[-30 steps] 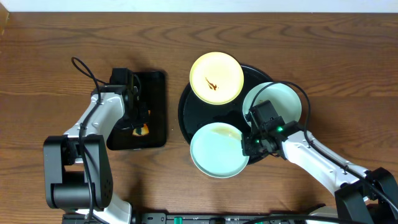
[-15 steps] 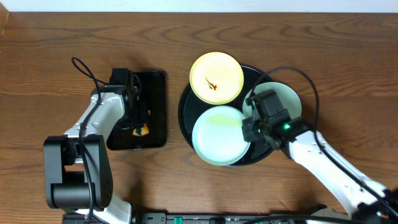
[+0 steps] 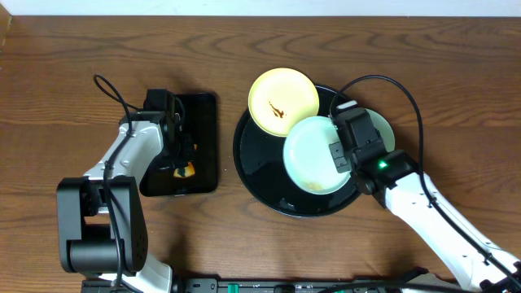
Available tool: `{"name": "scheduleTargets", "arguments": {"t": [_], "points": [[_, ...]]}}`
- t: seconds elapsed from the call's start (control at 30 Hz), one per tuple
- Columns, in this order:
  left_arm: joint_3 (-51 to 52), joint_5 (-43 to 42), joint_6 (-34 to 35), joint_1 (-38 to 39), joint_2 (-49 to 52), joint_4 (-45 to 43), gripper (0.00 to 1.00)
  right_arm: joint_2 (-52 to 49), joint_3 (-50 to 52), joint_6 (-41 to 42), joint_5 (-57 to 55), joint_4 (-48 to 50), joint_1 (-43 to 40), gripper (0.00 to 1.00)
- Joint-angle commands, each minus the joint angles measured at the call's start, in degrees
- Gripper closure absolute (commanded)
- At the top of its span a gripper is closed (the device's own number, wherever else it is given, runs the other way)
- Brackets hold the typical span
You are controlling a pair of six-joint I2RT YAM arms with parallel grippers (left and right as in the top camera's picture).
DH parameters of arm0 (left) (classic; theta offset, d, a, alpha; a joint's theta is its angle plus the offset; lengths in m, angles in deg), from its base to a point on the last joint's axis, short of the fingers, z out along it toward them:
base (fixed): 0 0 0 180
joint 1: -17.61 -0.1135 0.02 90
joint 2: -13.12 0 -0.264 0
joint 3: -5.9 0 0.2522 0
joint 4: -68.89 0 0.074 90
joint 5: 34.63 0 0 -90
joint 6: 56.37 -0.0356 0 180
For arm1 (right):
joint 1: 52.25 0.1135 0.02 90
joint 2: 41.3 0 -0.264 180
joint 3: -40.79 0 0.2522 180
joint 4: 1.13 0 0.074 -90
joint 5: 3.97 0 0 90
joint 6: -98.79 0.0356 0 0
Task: Clean dirty plates on tray and stack at the side
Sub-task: 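Lift the cleaned green plate off the round tray with the right gripper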
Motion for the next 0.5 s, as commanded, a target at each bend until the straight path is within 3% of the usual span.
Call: {"name": "scheduleTargets", "arguments": {"t": [0.0, 0.47], "points": [[0.5, 0.9, 0.1, 0.0, 1.5, 0.4, 0.91, 0.5, -1.6, -3.3, -10.8, 0.5, 3.8, 0.99], [0.5, 0.9, 0.1, 0.0, 1.5, 0.4, 0.92, 0.5, -3.4, -12.2, -31.2, 8.7, 18.3, 0.99]]}}
